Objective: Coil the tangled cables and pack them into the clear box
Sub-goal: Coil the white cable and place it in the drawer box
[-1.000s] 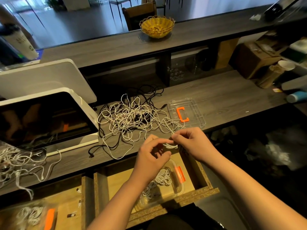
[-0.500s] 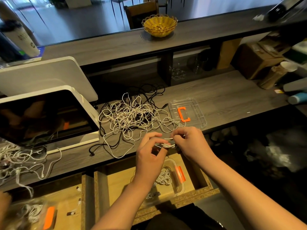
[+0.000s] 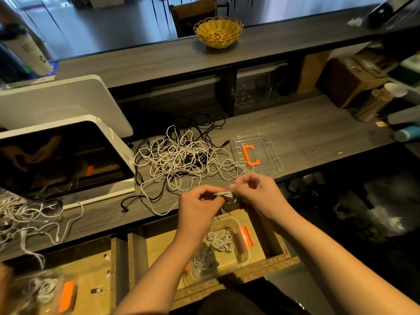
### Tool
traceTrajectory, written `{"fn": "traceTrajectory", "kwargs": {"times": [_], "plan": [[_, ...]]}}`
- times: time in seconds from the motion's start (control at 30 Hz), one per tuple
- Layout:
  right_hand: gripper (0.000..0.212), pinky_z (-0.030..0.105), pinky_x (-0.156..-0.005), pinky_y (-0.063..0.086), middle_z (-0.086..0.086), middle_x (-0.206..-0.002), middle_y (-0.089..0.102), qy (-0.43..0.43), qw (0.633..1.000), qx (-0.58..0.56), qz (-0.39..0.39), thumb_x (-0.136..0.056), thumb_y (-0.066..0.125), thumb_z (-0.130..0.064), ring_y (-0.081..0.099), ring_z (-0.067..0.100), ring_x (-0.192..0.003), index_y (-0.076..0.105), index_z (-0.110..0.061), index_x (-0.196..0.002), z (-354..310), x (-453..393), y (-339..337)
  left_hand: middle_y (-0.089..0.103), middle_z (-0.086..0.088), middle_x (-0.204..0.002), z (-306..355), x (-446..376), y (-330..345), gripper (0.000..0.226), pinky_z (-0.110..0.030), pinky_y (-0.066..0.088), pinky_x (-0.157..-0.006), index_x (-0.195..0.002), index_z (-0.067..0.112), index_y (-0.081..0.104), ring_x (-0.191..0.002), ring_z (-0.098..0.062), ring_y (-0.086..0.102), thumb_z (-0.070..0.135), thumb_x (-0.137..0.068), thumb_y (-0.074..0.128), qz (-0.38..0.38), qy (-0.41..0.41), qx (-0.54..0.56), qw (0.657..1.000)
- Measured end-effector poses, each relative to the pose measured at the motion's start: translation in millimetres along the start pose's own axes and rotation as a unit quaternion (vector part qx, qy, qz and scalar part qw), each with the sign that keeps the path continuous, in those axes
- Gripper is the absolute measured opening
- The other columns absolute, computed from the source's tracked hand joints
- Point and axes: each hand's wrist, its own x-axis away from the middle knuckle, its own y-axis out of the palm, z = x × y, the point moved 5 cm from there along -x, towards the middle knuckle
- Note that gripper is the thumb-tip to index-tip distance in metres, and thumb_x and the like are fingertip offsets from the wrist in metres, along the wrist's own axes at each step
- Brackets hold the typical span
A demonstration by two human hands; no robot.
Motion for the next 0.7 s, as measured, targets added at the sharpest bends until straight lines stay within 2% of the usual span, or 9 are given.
{"fn": "traceTrajectory", "kwargs": {"times": [0.07, 0.13, 0.33, 0.47, 0.57, 0.7], "plan": [[0.025, 0.037, -0.067, 0.059, 0.016, -0.093, 0.070, 0.000, 1.000, -0.014, -0.006, -0.084, 0.077, -0.022, 0.069, 0.023, -0.074, 0.067, -0.009, -0.103, 4, -1, 2, 0.075, 0.003, -0.075, -2, -4, -4, 0.018, -0.016, 0.052, -0.065, -0.083, 0.015, 0.079, -0.071, -0.005, 0.069, -0.003, -0.079, 0.077, 0.015, -0.008, -0.001, 1.000], [0.028, 0.040, -0.070, 0.061, 0.013, -0.094, 0.071, -0.014, 1.000, 0.001, -0.004, -0.082, 0.079, -0.025, 0.072, 0.024, -0.079, 0.069, -0.012, -0.105, 3, -1, 3, 0.076, 0.003, -0.076, -3, -6, -6, 0.015, -0.017, 0.054, -0.066, -0.086, 0.011, 0.079, -0.072, -0.006, 0.070, -0.002, -0.079, 0.078, 0.023, -0.015, 0.003, 1.000], [0.021, 0.020, -0.061, 0.056, 0.008, -0.087, 0.072, -0.012, 0.998, -0.057, -0.019, -0.089, 0.071, -0.018, 0.069, 0.010, -0.067, 0.071, -0.009, -0.107, 3, -2, 1, 0.077, -0.004, -0.079, -5, -11, -6, 0.019, -0.018, 0.055, -0.065, -0.090, 0.008, 0.077, -0.072, -0.010, 0.071, -0.007, -0.078, 0.077, -0.038, -0.067, 0.094, 0.993], [0.023, 0.020, -0.065, 0.056, 0.013, -0.094, 0.072, 0.018, 0.993, -0.106, -0.052, -0.090, 0.068, -0.018, 0.069, 0.013, -0.073, 0.072, -0.006, -0.110, 8, -5, 0, 0.077, -0.013, -0.086, -8, -10, -5, 0.020, -0.021, 0.058, -0.069, -0.087, 0.016, 0.080, -0.072, -0.015, 0.071, 0.004, -0.071, 0.078, -0.079, -0.118, 0.197, 0.970], [0.026, 0.020, -0.067, 0.055, 0.014, -0.100, 0.072, 0.034, 0.985, -0.148, -0.083, -0.091, 0.067, -0.019, 0.068, 0.014, -0.076, 0.072, -0.006, -0.113, 8, -6, 2, 0.075, -0.018, -0.091, -8, -8, -3, 0.025, -0.024, 0.060, -0.068, -0.094, 0.010, 0.077, -0.075, -0.018, 0.073, 0.008, -0.070, 0.074, -0.110, -0.159, 0.267, 0.944], [0.027, 0.022, -0.069, 0.054, 0.017, -0.108, 0.071, 0.005, 0.987, -0.092, -0.129, -0.094, 0.064, -0.021, 0.070, 0.018, -0.087, 0.071, -0.010, -0.118, 6, -6, 8, 0.075, -0.015, -0.091, -11, -9, -2, 0.019, -0.026, 0.061, -0.068, -0.096, 0.007, 0.075, -0.078, -0.020, 0.073, 0.000, -0.079, 0.070, -0.099, -0.188, 0.260, 0.942]]}}
